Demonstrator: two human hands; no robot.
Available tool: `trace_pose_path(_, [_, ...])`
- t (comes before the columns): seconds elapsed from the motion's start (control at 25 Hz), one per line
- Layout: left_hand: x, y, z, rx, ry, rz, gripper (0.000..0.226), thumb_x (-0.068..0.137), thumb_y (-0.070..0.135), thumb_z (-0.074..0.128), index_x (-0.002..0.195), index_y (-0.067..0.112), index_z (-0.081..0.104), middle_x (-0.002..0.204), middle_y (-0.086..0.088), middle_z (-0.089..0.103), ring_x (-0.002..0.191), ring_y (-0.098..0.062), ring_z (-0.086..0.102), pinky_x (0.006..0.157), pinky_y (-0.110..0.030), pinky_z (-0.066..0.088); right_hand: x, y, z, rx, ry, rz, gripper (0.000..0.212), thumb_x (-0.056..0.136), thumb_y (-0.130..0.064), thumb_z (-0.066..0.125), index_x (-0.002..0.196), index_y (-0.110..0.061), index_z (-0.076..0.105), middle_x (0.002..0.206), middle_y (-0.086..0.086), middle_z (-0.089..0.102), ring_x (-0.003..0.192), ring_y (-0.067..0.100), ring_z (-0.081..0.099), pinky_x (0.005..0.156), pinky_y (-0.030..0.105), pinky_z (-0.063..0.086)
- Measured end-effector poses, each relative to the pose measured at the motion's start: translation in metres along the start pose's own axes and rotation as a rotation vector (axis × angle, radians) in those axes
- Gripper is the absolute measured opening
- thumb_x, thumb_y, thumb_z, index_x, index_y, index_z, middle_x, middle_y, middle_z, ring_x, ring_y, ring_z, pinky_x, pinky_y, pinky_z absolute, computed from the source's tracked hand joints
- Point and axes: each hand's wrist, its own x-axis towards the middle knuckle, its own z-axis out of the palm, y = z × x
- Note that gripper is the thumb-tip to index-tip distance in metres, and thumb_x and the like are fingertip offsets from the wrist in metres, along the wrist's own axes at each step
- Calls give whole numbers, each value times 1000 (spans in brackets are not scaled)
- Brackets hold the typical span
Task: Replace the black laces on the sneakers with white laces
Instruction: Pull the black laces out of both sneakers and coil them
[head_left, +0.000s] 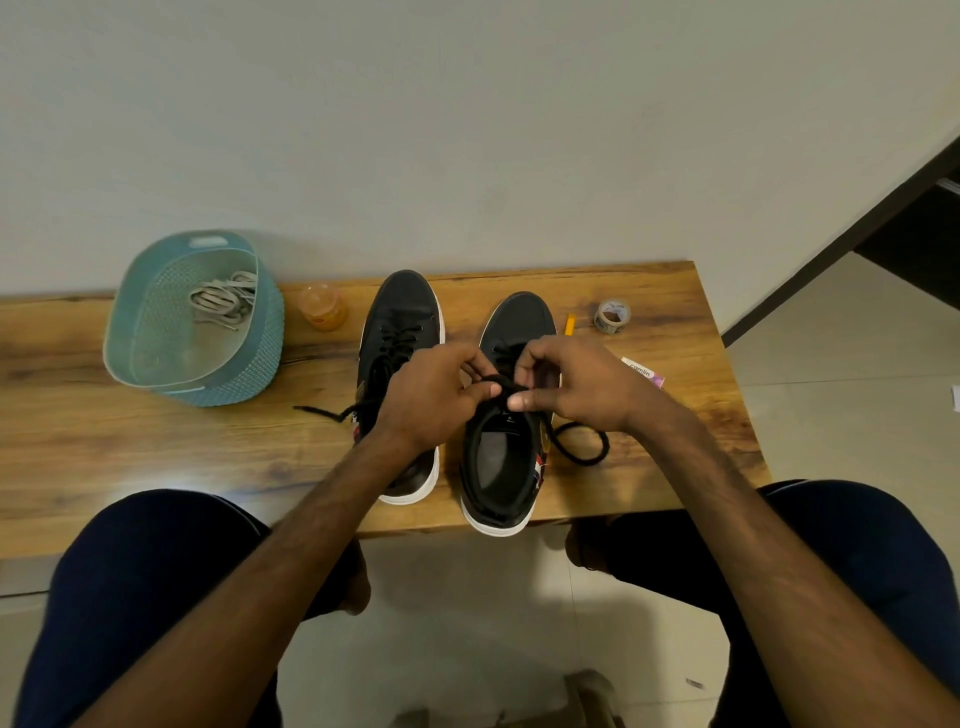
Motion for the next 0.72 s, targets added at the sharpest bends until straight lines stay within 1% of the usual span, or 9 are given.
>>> trace_pose_path(0.12, [1,0,-7,-171,-30,-65,4,89,20,70,90,23,67,84,14,66,71,2,62,67,-20,49,1,0,1,4,69,-55,5,89,-15,70,88,-14,65,88,-1,65,81,12,58,72,32,48])
trace_pose_path(0.24, [1,8,-21,-527,-131,-246,12,98,12,56,93,17,65,87,0,64,75,-5,59,65,-20,47,-1,-6,4,389,-43,93,14,100,-9,52,88,-13,58,83,-3,57,73,4,50,68,19,42])
trace_pose_path(0.32, [1,11,-34,-712,-118,-333,21,101,15,48,90,16,66,94,-5,65,85,-13,61,75,-30,50,-2,-11,5,592,-89,171,25,104,-19,46,81,-19,52,81,-5,53,76,6,49,72,23,41])
trace_pose_path(0.4, [3,11,-47,-908,3,-380,29,99,22,46,74,19,61,101,-8,68,92,-18,64,89,-41,50,-1,-15,-5,753,-5,198,37,103,-39,43,72,-21,49,86,-1,55,85,13,50,78,31,42])
trace_pose_path(0.44, [4,9,-53,-1013,63,-387,32,98,26,46,68,20,57,104,-11,68,94,-20,66,93,-42,49,-2,-17,-13,839,64,194,42,100,-46,42,68,-21,48,88,1,56,87,16,51,78,33,43])
trace_pose_path(0.52, [4,5,-65,-1224,149,-373,39,98,33,49,61,21,51,99,-12,67,92,-22,67,90,-38,52,-4,-16,-29,1036,180,168,47,98,-52,40,63,-20,45,87,0,58,85,16,52,77,34,42])
trace_pose_path(0.6, [4,0,-76,-1399,255,-361,43,97,37,52,57,21,48,85,-5,64,83,-21,66,87,-36,53,-8,-9,-39,1188,269,144,49,97,-53,41,59,-22,44,83,-2,58,78,13,53,77,35,40])
trace_pose_path(0.64, [3,-2,-82,-1431,308,-353,44,97,37,52,57,22,48,80,-3,61,76,-19,64,83,-36,55,-10,-7,-43,1218,300,134,49,98,-52,42,59,-23,45,81,-3,58,76,13,52,79,36,38])
trace_pose_path(0.72, [-1,-5,-95,-1371,358,-338,40,99,39,49,63,23,47,70,3,53,61,-13,53,64,-30,54,-12,-4,-47,1247,316,110,44,98,-48,44,63,-22,50,78,-2,57,74,14,51,81,37,37])
